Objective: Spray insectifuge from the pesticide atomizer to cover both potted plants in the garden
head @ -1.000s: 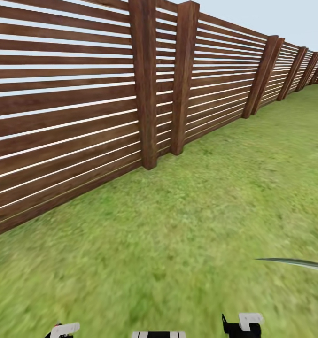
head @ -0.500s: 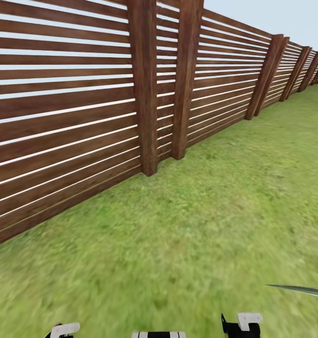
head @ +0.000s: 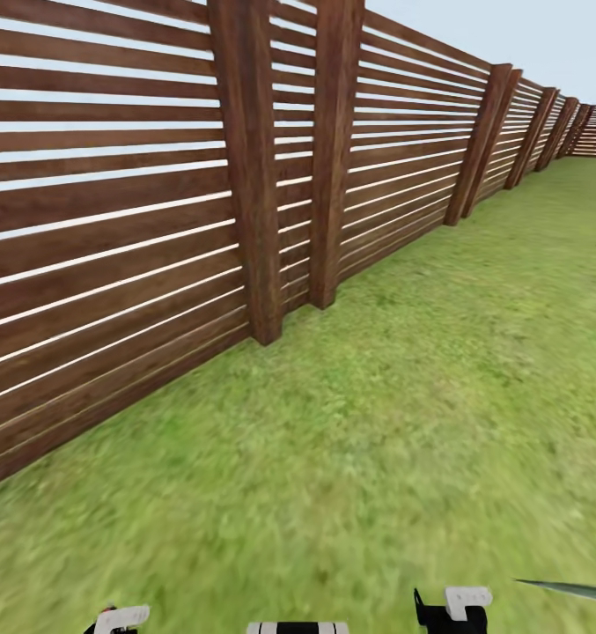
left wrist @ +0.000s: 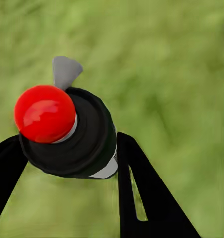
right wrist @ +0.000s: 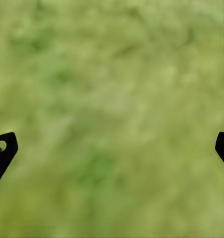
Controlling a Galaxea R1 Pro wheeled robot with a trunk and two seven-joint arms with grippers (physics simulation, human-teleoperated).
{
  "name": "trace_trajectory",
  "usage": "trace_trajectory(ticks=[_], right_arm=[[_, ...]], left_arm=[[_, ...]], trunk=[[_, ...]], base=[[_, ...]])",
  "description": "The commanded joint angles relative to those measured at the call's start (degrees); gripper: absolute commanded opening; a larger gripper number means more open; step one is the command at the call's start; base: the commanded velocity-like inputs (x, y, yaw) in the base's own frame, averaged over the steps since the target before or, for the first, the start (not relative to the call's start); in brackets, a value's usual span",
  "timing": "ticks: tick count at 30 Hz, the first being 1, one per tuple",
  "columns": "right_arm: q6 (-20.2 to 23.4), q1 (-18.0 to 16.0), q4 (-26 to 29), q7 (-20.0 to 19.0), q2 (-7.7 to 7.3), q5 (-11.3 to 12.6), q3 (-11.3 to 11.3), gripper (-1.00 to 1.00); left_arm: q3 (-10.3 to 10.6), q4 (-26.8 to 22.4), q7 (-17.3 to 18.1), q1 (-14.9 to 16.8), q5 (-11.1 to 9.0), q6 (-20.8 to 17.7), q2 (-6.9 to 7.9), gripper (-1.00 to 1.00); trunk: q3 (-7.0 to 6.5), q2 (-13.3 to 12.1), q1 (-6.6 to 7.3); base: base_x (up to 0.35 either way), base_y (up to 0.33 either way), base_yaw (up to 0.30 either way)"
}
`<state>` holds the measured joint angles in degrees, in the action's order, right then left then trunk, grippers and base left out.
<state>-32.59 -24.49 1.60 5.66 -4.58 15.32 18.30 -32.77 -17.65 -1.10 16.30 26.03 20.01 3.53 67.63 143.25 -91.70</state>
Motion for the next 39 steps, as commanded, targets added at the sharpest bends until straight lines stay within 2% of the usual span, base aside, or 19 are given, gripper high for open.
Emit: trace_trajectory(ticks=[1, 39], right_arm=[[-0.11, -0.03, -0.02, 0.23, 0.01, 0.33, 0.5, 1.0], [-0.11, -0.03, -0.03, 0.23, 0.01, 0.33, 0.5, 1.0]], left_arm=[[-0.36, 0.07, -0.13, 0.04, 0.6, 0.29, -0.01, -1.0], [-0.36, 0.07, -0.13, 0.04, 0.6, 0.29, -0.01, -1.0]], trunk=[[0.04, 0.01, -0.02], [0.04, 0.01, -0.02]], base=[[0.34, 0.079, -0.276], [0.34, 0.019, -0.279]])
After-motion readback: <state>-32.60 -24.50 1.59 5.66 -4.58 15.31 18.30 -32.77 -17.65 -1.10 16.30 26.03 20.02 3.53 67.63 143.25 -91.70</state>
